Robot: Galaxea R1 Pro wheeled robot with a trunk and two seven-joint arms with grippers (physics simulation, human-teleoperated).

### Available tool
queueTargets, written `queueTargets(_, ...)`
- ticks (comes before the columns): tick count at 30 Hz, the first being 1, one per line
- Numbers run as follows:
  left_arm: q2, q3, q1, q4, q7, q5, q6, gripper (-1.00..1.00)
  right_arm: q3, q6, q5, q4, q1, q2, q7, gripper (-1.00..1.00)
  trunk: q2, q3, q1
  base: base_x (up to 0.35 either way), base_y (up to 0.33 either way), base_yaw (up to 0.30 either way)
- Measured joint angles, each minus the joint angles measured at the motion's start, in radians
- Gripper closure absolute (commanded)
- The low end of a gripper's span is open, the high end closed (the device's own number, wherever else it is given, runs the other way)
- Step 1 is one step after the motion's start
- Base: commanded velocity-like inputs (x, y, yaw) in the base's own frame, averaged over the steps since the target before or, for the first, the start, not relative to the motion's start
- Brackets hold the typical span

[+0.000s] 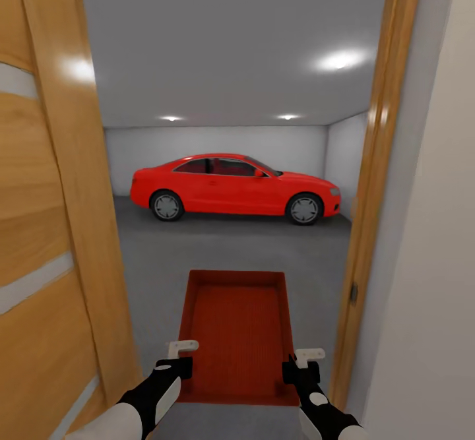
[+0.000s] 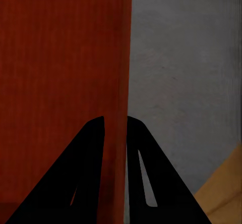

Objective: Move the two storage containers from the living room to the garage. In the garage, place one container on the floor and stack the other container on top of it (either order is fine).

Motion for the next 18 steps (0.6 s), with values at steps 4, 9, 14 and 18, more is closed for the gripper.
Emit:
queueTargets(4, 0.000, 0.000, 0.000, 0.000, 0.000, 0.000, 0.000, 1.00, 0.000, 0.000, 0.000, 0.000, 0.000, 0.000, 0.000, 1.00, 0.000, 0.000, 0.000, 0.245, 0.217, -0.056)
queueTargets(9, 0.000, 0.000, 0.000, 0.000, 0.000, 0.000, 0.000, 1.00, 0.000, 0.000, 0.000, 0.000, 0.000, 0.000, 0.000, 1.00, 0.000, 0.000, 0.000, 0.185, 0.159, -0.008)
queueTargets(14, 0.000, 0.000, 0.000, 0.000, 0.000, 0.000, 0.000, 1.00, 0.000, 0.000, 0.000, 0.000, 0.000, 0.000, 0.000, 1.00, 0.000, 0.000, 0.000, 0.020, 0.018, 0.000)
queueTargets(18, 0.001, 0.000, 0.000, -0.001, 0.000, 0.001, 0.001, 1.00, 0.001, 0.001, -0.001, 0.000, 0.000, 0.000, -0.001, 1.00, 0.000, 0.000, 0.000, 0.002, 0.002, 0.000)
